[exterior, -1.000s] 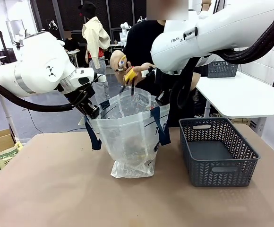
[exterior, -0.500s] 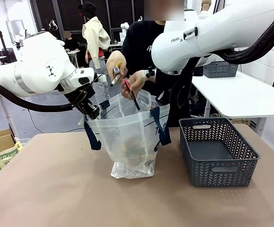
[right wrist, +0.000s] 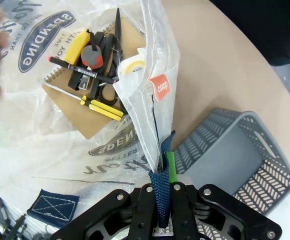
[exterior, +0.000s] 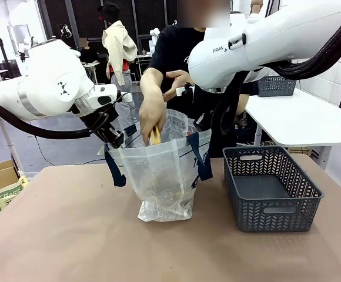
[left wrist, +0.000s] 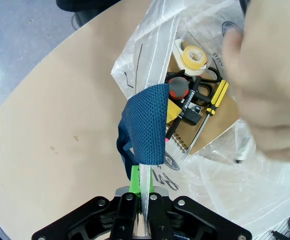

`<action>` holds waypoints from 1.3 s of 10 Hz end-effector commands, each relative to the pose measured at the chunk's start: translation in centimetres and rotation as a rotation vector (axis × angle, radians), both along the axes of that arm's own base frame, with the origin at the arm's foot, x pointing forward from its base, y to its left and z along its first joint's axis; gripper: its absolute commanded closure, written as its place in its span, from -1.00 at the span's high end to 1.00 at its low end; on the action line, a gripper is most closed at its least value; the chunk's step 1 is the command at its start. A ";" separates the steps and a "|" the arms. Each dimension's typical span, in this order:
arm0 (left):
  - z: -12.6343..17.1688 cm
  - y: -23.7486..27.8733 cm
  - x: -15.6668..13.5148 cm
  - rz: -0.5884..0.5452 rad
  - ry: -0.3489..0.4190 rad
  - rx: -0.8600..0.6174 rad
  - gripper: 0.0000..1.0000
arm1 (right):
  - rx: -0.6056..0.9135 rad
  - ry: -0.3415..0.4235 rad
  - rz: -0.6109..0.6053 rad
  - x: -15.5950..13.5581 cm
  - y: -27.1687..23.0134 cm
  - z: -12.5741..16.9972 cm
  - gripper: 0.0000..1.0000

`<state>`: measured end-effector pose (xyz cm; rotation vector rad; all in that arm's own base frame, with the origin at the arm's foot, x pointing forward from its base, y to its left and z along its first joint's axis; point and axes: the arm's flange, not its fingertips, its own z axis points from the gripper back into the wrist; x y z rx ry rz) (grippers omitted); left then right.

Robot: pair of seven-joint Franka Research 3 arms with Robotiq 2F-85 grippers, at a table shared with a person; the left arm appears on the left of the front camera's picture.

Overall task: Transfer purchased items from the store into the shopping bag.
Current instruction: Move the Reusable shopping bag to the right side of the table.

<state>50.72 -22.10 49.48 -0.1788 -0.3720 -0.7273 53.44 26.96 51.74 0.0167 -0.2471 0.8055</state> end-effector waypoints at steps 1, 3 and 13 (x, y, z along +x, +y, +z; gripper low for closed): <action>0.1 0.1 0.0 0.007 -0.003 -0.004 -1.00 | 0.000 0.001 -0.002 0.0 -0.1 -0.1 -1.00; 0.1 0.1 0.0 0.007 -0.003 -0.004 -1.00 | 0.000 0.001 -0.002 0.0 -0.1 -0.1 -1.00; 0.1 0.1 0.0 0.007 -0.003 -0.004 -1.00 | 0.000 0.001 -0.002 0.0 -0.1 -0.1 -1.00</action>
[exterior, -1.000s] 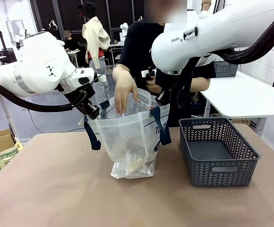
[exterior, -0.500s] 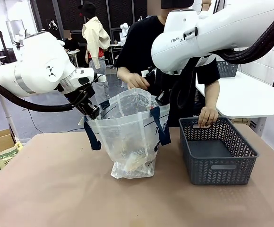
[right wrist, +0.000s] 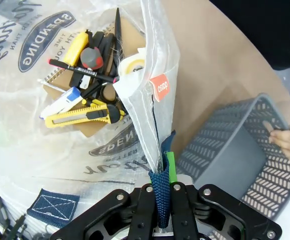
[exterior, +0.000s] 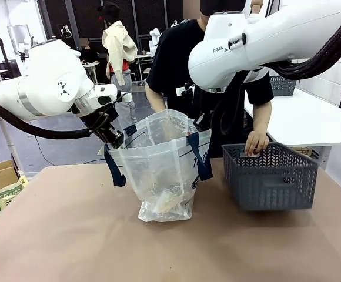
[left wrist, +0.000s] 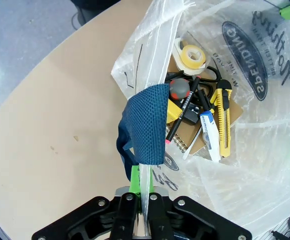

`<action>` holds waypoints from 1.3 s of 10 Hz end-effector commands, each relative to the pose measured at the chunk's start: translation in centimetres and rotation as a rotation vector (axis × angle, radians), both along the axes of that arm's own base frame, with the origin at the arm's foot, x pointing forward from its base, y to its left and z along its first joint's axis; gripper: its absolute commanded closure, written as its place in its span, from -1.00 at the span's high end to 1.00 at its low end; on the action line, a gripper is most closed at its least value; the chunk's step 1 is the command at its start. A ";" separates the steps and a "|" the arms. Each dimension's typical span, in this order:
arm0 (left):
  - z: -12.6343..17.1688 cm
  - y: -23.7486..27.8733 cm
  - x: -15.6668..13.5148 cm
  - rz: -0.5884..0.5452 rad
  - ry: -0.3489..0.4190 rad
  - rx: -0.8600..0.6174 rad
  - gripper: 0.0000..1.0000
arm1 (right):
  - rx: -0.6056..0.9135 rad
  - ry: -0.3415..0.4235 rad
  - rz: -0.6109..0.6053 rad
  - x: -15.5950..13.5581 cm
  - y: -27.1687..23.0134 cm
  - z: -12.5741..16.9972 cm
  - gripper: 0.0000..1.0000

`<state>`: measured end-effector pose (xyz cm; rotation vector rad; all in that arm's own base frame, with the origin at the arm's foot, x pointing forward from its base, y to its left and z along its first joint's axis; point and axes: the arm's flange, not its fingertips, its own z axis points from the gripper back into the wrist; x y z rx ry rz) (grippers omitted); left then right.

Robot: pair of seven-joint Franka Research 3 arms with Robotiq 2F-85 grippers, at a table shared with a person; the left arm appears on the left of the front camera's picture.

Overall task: Transfer purchased items from the store into the shopping bag.
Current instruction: Move the Reusable shopping bag to the right side of the table.

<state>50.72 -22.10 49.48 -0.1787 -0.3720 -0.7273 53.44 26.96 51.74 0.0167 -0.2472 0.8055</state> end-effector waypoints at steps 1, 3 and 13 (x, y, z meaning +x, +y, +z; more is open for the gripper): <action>0.1 0.1 0.0 0.007 -0.003 -0.004 -1.00 | 0.000 0.001 -0.002 0.0 -0.1 -0.1 -1.00; 0.1 0.1 0.0 0.007 -0.003 -0.004 -1.00 | 0.000 0.001 -0.002 0.0 -0.1 -0.1 -1.00; 0.1 0.1 0.0 0.007 -0.003 -0.004 -1.00 | 0.000 0.001 -0.002 0.0 -0.1 -0.1 -1.00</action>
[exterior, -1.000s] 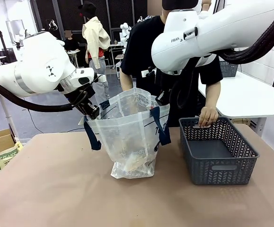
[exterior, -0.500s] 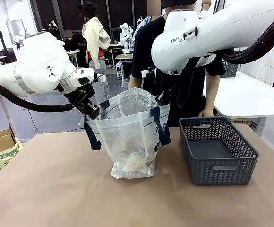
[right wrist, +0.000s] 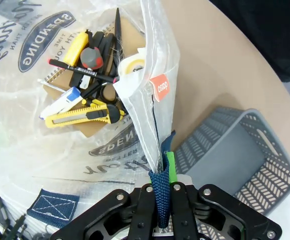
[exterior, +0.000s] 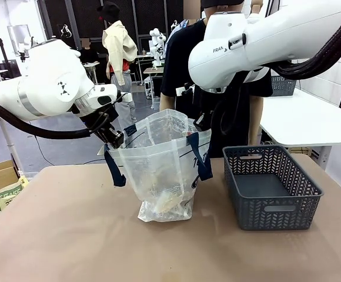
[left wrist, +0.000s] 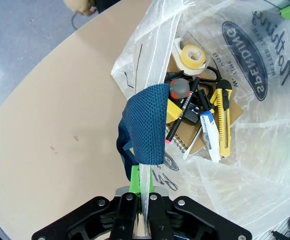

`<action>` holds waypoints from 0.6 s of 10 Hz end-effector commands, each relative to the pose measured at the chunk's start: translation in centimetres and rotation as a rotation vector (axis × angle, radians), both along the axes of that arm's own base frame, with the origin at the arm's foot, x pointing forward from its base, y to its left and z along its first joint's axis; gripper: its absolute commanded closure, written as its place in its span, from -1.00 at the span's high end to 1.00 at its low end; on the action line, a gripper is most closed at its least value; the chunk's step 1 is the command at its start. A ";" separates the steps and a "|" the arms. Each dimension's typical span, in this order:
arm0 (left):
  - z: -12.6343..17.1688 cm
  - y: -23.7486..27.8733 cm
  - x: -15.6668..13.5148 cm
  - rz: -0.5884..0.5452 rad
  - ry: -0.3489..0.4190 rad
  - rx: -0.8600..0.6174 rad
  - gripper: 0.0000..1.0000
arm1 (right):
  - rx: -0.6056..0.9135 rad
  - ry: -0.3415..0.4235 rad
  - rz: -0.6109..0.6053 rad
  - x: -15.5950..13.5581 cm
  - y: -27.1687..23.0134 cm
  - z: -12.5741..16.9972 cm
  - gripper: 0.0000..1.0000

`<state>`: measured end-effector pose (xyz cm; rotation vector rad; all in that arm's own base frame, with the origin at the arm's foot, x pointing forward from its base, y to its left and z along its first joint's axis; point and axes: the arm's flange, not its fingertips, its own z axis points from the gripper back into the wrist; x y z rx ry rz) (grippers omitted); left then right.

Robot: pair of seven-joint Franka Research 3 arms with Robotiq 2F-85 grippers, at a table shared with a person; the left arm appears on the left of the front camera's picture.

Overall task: Transfer purchased items from the store into the shopping bag.
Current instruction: Move the Reusable shopping bag to the right side of the table.

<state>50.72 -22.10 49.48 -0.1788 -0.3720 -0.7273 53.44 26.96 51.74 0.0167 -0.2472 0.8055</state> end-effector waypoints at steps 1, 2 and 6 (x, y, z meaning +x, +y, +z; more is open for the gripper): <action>0.1 0.1 0.0 0.007 -0.003 -0.004 -1.00 | 0.000 0.001 -0.002 0.0 -0.1 -0.1 -1.00; 0.1 0.1 0.0 0.007 -0.003 -0.004 -1.00 | 0.000 0.001 -0.002 0.0 -0.1 -0.1 -1.00; 0.1 0.1 0.0 0.007 -0.003 -0.004 -1.00 | 0.000 0.001 -0.002 0.0 -0.1 -0.1 -1.00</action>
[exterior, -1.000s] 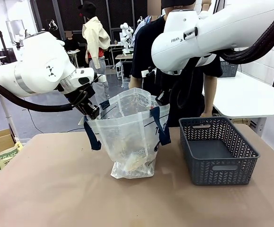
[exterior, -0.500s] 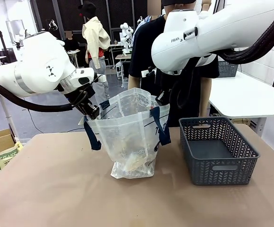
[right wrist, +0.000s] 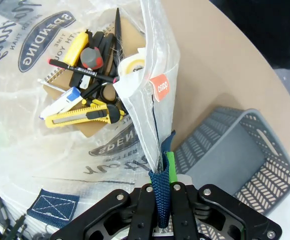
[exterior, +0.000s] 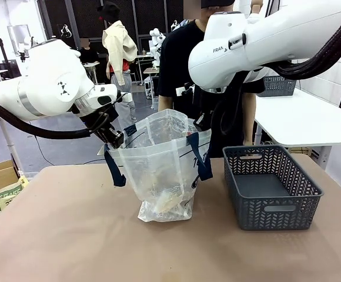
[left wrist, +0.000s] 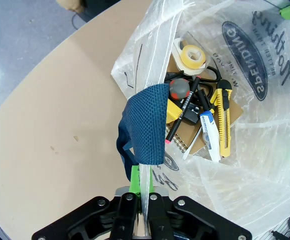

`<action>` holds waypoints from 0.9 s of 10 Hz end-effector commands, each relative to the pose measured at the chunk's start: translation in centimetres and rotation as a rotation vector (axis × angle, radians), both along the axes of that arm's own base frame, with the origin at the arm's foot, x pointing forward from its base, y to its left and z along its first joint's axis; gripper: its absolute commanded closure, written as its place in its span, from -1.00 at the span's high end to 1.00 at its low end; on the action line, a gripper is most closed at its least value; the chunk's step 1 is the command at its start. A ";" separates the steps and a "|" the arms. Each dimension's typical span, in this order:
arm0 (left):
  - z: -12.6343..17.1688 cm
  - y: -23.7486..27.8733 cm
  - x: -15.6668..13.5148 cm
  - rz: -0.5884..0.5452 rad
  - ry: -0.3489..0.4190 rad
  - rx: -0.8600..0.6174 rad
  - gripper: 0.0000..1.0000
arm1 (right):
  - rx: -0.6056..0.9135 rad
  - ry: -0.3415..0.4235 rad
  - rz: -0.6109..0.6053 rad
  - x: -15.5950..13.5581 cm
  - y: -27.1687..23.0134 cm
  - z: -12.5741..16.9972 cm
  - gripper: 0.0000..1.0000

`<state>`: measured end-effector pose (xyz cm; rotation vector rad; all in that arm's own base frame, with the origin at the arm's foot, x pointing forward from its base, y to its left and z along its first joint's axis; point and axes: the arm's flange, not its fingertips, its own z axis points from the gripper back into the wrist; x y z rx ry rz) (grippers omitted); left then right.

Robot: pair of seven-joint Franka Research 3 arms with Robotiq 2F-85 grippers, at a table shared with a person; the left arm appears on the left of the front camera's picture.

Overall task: Transfer purchased items from the store into the shopping bag.
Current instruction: Move the Reusable shopping bag to the right side of the table.

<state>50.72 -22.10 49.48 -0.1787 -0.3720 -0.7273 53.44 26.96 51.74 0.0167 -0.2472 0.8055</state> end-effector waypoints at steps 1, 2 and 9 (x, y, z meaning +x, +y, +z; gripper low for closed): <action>0.1 0.1 0.0 0.007 -0.003 -0.004 -1.00 | 0.000 0.001 -0.002 0.0 -0.1 -0.1 -1.00; 0.1 0.1 0.0 0.007 -0.003 -0.004 -1.00 | 0.000 0.001 -0.002 0.0 -0.1 -0.1 -1.00; 0.1 0.1 0.0 0.007 -0.003 -0.004 -1.00 | 0.000 0.001 -0.002 0.0 -0.1 -0.1 -1.00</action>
